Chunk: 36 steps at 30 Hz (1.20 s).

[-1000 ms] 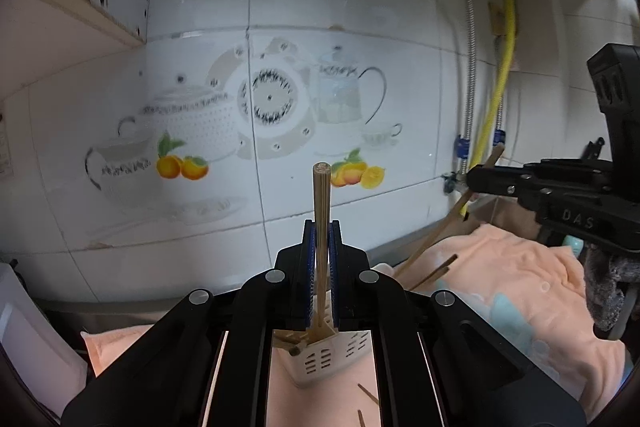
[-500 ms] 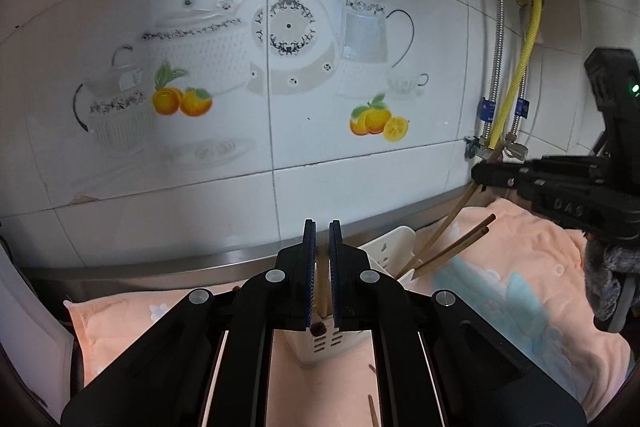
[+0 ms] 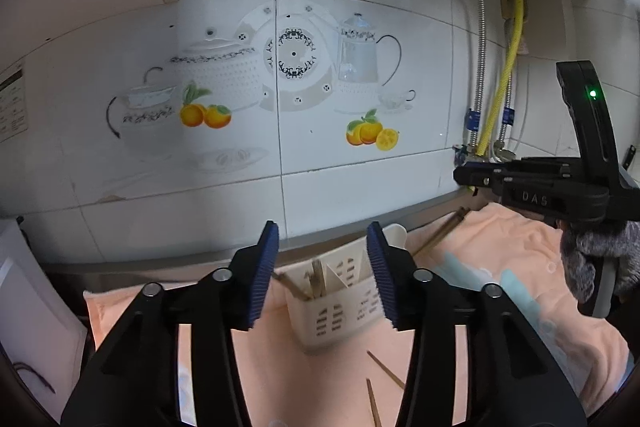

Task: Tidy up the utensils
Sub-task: 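Move the left tool back and grasp the last loose wooden chopstick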

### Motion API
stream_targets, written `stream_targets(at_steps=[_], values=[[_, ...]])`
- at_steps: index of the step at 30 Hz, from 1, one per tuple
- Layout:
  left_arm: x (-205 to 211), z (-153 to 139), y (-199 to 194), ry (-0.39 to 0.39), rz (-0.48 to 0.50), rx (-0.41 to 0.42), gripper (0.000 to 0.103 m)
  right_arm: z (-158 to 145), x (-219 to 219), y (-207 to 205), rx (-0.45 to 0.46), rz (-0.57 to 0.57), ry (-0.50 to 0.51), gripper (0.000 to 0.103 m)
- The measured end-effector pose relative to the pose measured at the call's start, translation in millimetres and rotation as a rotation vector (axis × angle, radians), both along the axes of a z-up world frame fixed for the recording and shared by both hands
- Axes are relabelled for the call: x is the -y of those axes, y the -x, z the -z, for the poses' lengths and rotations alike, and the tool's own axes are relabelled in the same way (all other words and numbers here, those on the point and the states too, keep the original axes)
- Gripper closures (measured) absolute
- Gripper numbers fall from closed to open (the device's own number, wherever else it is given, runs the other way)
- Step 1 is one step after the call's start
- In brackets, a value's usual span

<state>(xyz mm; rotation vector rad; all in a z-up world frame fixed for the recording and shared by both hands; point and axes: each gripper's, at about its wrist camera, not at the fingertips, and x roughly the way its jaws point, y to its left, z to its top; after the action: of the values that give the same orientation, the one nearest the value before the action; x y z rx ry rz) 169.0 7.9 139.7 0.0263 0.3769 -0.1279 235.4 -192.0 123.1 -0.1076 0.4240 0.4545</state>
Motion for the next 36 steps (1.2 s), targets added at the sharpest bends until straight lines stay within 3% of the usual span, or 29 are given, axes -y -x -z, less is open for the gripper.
stream_targets(at_steps=[8,15,26,36], values=[[-5.5,22.7,50.7,-0.002,-0.024,-0.012,0.031,18.2,10.6,48.9,0.019,-0.002,-0.003,0.067],[-12.1,64.4,83.4,0.017,-0.048,-0.079,0.02,73.8,10.5,91.6,-0.017,-0.003,0.031,0.064],[-20.4,124.1,114.1,0.073,-0.079,-0.196,0.015,180.8,1.2,133.0,-0.179,-0.015,0.055,0.063],[-29.5,157.6,130.0,0.129,-0.116,-0.266,0.015,231.4,-9.5,149.4,-0.28,-0.02,0.061,0.067]])
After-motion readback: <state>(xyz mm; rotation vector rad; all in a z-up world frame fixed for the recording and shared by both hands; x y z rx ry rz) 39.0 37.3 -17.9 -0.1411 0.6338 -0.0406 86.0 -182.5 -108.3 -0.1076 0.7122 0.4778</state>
